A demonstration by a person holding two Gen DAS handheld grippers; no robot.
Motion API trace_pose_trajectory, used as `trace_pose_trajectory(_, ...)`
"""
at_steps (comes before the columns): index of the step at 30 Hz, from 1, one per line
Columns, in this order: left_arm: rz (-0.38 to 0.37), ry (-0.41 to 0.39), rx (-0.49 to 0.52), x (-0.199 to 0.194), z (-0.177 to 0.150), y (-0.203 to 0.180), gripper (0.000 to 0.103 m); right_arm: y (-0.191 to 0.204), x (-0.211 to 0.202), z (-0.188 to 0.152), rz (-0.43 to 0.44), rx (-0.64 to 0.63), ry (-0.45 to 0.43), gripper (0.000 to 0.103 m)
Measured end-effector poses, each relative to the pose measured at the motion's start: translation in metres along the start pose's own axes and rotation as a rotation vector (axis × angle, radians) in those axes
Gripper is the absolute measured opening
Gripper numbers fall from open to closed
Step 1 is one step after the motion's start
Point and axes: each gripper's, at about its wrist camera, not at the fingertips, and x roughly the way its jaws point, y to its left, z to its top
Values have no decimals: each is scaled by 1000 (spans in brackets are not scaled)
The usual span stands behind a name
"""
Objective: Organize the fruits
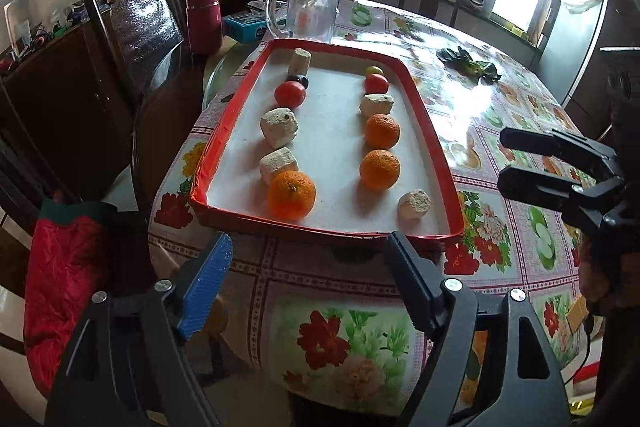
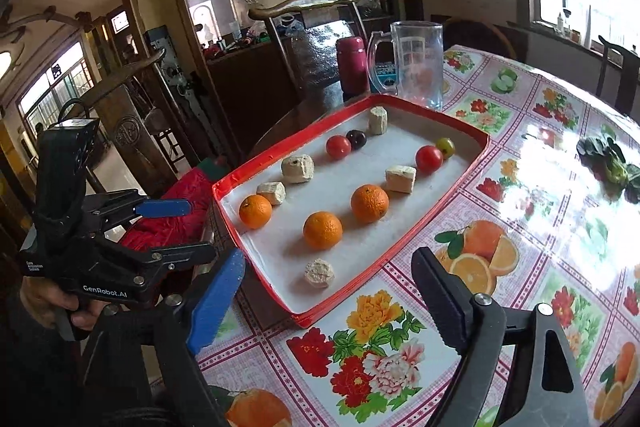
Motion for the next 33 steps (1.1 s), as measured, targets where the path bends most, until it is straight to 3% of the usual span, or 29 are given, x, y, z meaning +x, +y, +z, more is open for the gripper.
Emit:
trace_pose_trajectory(3, 5, -9, 34, -6, -4, -9, 84, -1, -3, 1, 0, -47, 2, 94)
trace_pose_trajectory(18, -3, -46, 83, -24, -2, -37, 84, 10, 0, -9, -6, -275, 54, 98)
trace_pose_trajectory(27, -1, -74, 120, -33, -3, -49, 84, 13, 1, -7, 18, -290, 43, 98)
trace_pose_trajectory(33, -38, -75, 83, -36, -2, -47, 84, 15, -1, -4, 25, -303, 31, 98)
